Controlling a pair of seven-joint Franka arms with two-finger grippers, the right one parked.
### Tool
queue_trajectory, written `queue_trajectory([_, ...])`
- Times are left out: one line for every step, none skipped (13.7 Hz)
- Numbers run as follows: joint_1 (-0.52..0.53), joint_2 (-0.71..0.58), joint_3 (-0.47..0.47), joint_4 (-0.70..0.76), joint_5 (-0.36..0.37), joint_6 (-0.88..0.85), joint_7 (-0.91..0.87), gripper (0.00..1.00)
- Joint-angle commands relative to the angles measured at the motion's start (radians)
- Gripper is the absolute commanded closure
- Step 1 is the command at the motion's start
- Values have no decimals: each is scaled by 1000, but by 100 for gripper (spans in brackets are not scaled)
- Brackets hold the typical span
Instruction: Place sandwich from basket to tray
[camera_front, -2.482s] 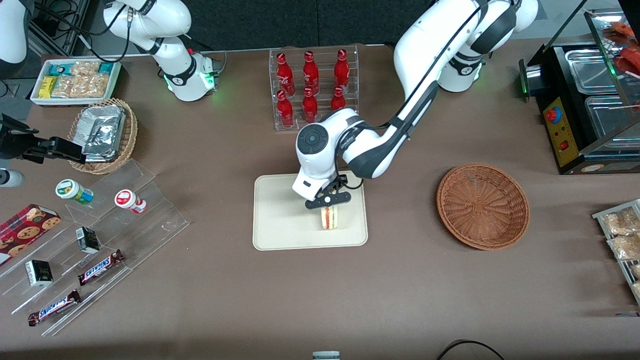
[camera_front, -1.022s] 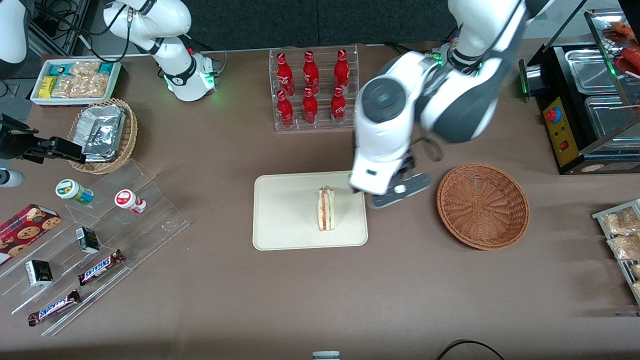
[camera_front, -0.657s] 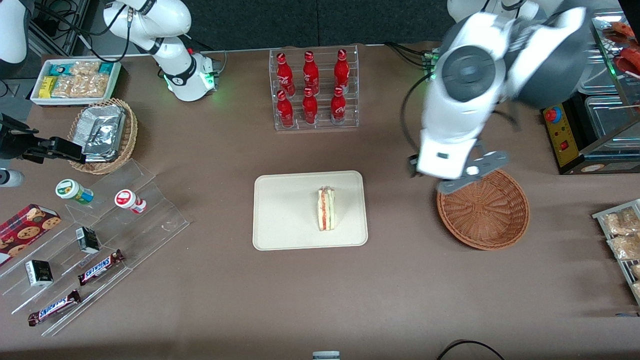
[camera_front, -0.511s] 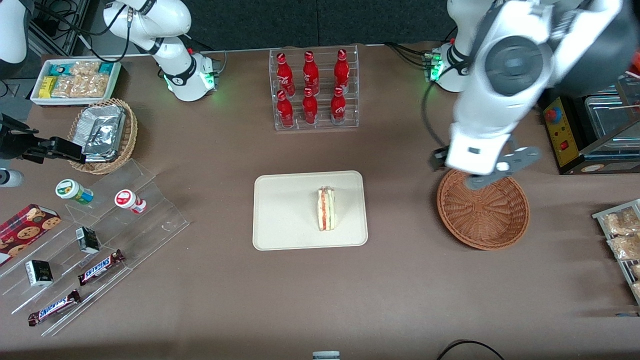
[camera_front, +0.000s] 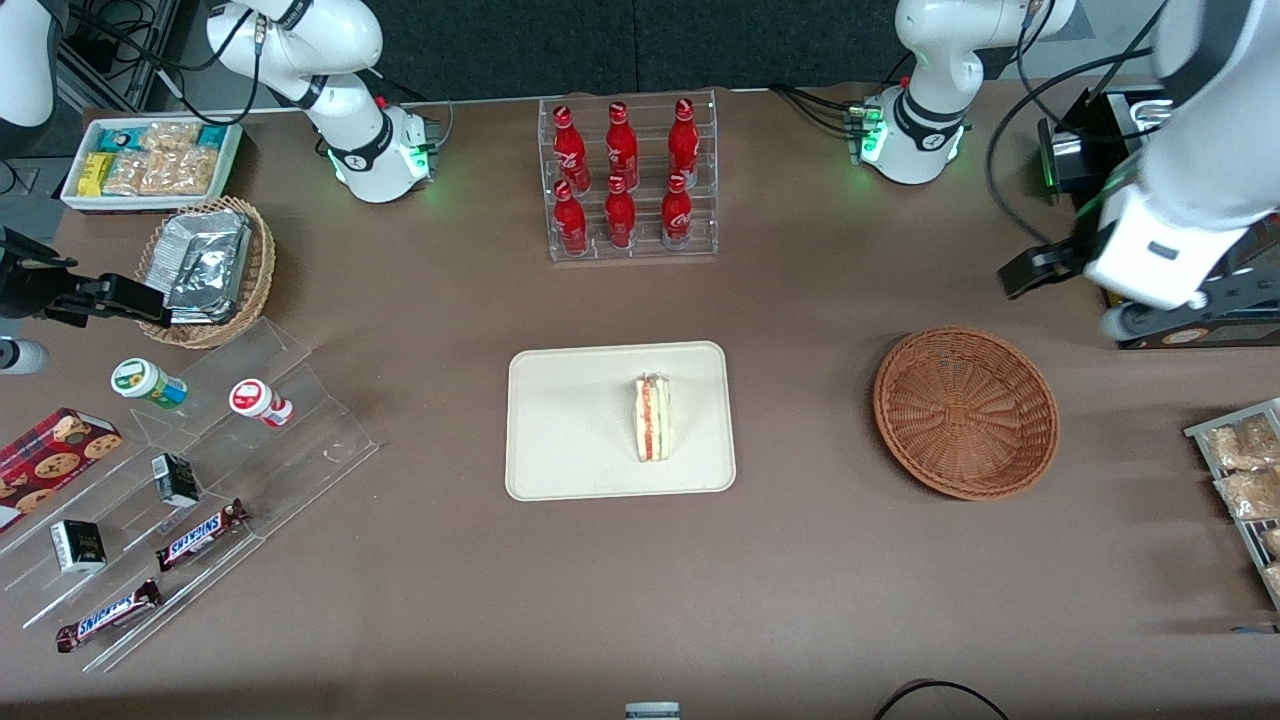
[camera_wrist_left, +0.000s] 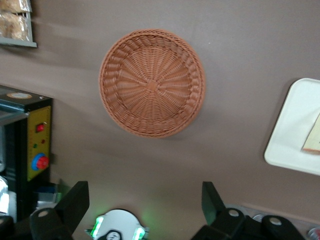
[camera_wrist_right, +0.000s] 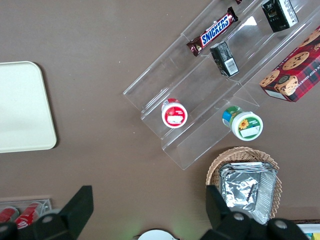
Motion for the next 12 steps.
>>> queue_trajectory([-16, -75, 87, -57, -56, -4, 125, 1])
queue_trajectory([-34, -87, 143, -62, -65, -4, 168, 1])
queue_trajectory([-77, -109, 194, -80, -70, -2, 206, 1])
queue_trajectory([-105, -139, 242, -106, -70, 7, 240, 1])
queue_trajectory([-109, -181, 253, -146, -70, 22, 283, 1])
queue_trajectory([-109, -233, 265, -203, -72, 48, 329, 1])
queue_trajectory([-109, -265, 285, -249, -76, 89, 348, 1])
queue_trajectory([-108, -259, 287, -248, -79, 99, 345, 1])
queue_trajectory([-105, -236, 288, -228, -81, 99, 345, 1])
queue_trajectory([-105, -204, 288, -190, -81, 93, 351, 1])
queue_trajectory([-105, -181, 288, -156, -93, 73, 349, 1])
queue_trajectory([-103, -178, 297, -145, -117, 50, 349, 1])
